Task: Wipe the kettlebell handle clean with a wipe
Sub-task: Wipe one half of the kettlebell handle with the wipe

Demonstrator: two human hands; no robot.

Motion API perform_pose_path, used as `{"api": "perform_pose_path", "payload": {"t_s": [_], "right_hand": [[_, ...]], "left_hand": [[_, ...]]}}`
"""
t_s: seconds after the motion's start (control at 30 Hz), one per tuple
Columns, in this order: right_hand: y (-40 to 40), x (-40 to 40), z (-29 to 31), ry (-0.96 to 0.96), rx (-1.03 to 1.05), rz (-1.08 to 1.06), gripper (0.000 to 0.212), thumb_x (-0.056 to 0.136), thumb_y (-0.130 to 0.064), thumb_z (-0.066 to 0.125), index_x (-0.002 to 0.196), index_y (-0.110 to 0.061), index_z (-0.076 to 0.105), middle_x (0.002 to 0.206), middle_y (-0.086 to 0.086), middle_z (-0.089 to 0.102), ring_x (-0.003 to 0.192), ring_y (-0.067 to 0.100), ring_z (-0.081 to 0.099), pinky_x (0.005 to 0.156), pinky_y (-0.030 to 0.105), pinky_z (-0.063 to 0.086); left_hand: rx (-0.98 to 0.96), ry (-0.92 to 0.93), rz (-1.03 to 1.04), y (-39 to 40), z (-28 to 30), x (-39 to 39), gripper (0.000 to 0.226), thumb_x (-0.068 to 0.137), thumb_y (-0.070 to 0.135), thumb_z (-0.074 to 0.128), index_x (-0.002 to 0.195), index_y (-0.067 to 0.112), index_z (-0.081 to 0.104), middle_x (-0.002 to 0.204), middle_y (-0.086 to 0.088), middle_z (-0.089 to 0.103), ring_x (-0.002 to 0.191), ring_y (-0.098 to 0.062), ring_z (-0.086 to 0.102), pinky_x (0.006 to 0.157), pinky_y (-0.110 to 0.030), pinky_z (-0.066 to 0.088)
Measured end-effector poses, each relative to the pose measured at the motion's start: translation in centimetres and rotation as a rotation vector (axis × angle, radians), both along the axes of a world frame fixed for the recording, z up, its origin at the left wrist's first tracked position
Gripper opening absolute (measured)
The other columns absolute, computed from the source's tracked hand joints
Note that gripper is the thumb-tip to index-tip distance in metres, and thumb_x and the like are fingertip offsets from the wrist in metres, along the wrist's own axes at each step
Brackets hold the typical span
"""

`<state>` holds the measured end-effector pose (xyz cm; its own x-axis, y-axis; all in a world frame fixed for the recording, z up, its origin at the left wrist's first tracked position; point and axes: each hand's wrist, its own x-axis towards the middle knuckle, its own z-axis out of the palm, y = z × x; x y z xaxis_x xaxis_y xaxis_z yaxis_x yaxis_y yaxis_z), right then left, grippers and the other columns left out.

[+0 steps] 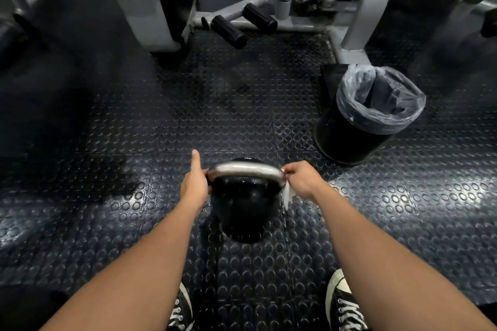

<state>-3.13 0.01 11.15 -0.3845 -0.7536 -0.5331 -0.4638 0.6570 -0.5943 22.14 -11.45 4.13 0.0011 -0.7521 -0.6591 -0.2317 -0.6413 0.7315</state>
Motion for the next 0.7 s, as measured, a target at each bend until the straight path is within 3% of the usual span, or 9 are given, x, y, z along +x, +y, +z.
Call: {"api": "perform_pose_path", "payload": {"t_s": [0.17, 0.33, 0.47, 0.63, 0.7], "right_hand": [[-2.8, -1.2, 2.3, -0.032, 0.028, 0.174, 0.040, 0.086, -0.002, 0.050, 0.079, -0.031, 0.076, 0.077, 0.000, 0.073, 0.063, 0.015, 0.057, 0.056, 0.029, 0.048], [-2.5, -1.9, 1.5, 0.014, 0.067, 0.197, 0.040, 0.083, -0.004, 0.052, 0.078, -0.035, 0.077, 0.081, 0.007, 0.074, 0.072, 0.020, 0.057, 0.065, 0.040, 0.052], [-3.6, -1.3, 3.2, 0.016, 0.064, 0.271, 0.034, 0.088, -0.002, 0.054, 0.083, -0.027, 0.076, 0.082, -0.002, 0.073, 0.081, 0.016, 0.064, 0.070, 0.029, 0.053], [-3.5, -1.9, 4.8, 0.044, 0.020, 0.325, 0.031, 0.088, -0.005, 0.056, 0.091, -0.027, 0.077, 0.084, 0.001, 0.073, 0.073, 0.016, 0.061, 0.068, 0.032, 0.052], [-2.9, -1.8, 3.8, 0.081, 0.033, 0.278, 0.029, 0.089, -0.004, 0.056, 0.089, -0.025, 0.076, 0.077, 0.003, 0.071, 0.066, 0.015, 0.056, 0.059, 0.031, 0.047]], "left_hand": [[0.004, -0.001, -0.006, -0.3, -0.4, 0.0, 0.125, 0.042, 0.121, 0.024, 0.097, 0.027, 0.085, 0.110, -0.009, 0.081, 0.115, -0.035, 0.072, 0.116, -0.056, 0.046], [0.017, -0.007, -0.008, -0.4, -0.7, 0.0, 0.128, 0.041, 0.122, 0.025, 0.104, 0.026, 0.083, 0.117, -0.010, 0.079, 0.119, -0.034, 0.070, 0.117, -0.057, 0.044], [0.023, -0.010, -0.027, -0.5, -0.9, 0.1, 0.131, 0.044, 0.121, 0.022, 0.108, 0.024, 0.083, 0.120, -0.010, 0.079, 0.122, -0.035, 0.069, 0.119, -0.057, 0.042], [0.008, -0.018, -0.033, -0.3, -0.4, -0.1, 0.131, 0.043, 0.122, 0.020, 0.104, 0.024, 0.083, 0.111, -0.010, 0.081, 0.115, -0.034, 0.071, 0.117, -0.055, 0.044], [-0.008, -0.014, -0.033, 0.0, 0.2, -0.2, 0.132, 0.038, 0.122, 0.020, 0.099, 0.023, 0.083, 0.107, -0.012, 0.081, 0.112, -0.035, 0.072, 0.115, -0.055, 0.046]]}}
